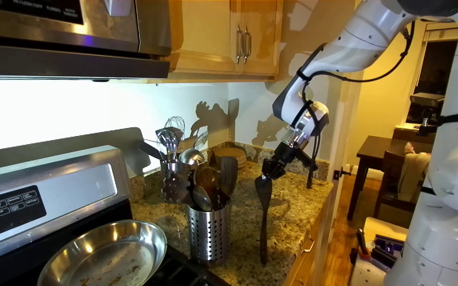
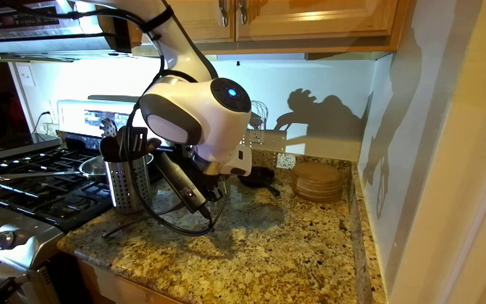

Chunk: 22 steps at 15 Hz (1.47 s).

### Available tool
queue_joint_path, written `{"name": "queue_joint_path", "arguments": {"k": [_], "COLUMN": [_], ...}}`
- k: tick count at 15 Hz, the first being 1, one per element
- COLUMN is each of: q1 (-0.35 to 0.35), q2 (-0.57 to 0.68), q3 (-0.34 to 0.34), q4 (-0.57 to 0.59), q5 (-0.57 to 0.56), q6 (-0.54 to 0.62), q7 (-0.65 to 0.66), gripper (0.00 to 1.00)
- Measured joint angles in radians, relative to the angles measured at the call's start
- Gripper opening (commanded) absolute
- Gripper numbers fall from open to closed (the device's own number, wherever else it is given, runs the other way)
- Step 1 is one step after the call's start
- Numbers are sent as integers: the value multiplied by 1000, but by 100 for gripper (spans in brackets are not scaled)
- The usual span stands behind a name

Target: Place the black spoon on the counter

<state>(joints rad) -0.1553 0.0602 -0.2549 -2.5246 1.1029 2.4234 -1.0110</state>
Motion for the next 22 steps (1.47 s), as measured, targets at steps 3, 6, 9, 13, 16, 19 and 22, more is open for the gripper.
{"name": "queue_joint_path", "arguments": {"k": [3,6,9,13,16,19,22], "q1": [-1,-2,-4,-6,-6,-3,0], "q2": [1,2,3,9,26,31,6], "q3": [1,1,1,2,18,44,67], "q4": [0,0,-1,-1,-1,-2,-10], "q5": [0,0,0,-6,-17,-61,-156], "q6": [0,0,0,3,19,60,73], "q7": [0,0,0,35,84,161,279], "gripper": [46,64,85,100,100,100,100]}}
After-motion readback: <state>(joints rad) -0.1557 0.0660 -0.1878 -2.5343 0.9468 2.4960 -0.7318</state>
